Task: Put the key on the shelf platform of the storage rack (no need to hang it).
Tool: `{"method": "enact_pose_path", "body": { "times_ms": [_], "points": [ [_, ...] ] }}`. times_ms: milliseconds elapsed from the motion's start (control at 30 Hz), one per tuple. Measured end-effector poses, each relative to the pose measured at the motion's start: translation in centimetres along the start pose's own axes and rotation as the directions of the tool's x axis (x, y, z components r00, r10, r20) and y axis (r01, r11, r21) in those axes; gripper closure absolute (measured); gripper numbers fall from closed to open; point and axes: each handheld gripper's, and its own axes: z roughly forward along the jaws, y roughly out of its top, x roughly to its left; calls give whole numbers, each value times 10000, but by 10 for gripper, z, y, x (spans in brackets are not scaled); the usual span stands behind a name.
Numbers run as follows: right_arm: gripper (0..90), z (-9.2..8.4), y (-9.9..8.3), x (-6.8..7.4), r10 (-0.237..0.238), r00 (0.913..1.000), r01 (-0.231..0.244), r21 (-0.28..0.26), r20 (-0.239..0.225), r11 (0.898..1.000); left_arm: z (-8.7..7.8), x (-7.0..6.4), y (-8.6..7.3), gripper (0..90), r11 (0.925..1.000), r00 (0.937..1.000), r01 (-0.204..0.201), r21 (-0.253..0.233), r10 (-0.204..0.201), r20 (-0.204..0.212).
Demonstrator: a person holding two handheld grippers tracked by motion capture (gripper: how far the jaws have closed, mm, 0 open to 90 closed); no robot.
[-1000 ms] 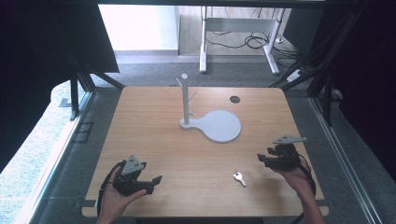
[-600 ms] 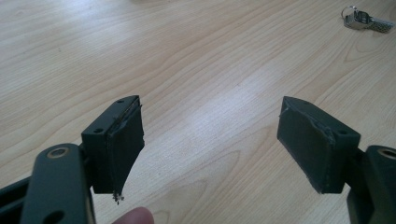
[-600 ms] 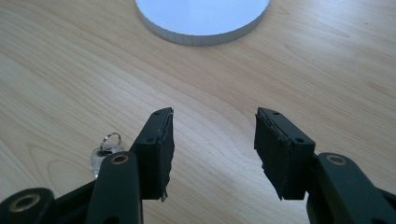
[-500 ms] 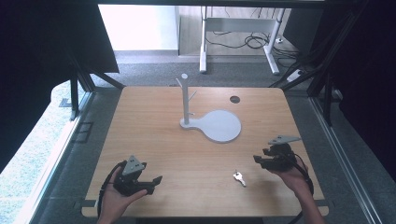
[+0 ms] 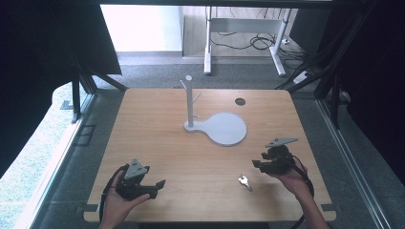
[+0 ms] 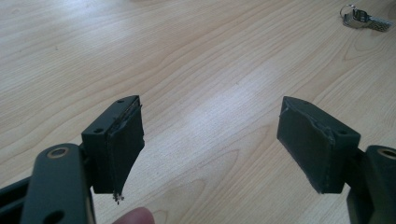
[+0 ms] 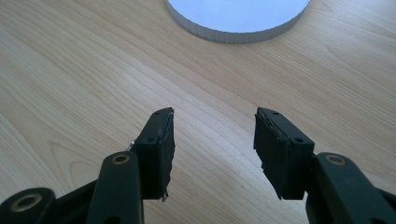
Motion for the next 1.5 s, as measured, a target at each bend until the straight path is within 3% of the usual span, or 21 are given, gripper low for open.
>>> {"method": "enact_pose_path", "body": {
  "times_ms": [733, 1233, 1500],
  "points": [
    [502, 24, 14, 24, -676, 9958, 736, 998, -620, 9923, 2, 0, -1, 231, 10000, 10000, 16, 33, -16, 68],
    [541, 40, 12, 41, -942, 9880, 1180, 2041, -1228, 9718, 3, 0, -1, 230, 9999, 9999, -29, 145, 28, 98],
    [575, 44, 12, 44, -805, 9889, 1085, 2364, -1250, 9656, 0, 2, -1, 232, 9999, 9999, 105, -31, -106, -46]
  ]
}}
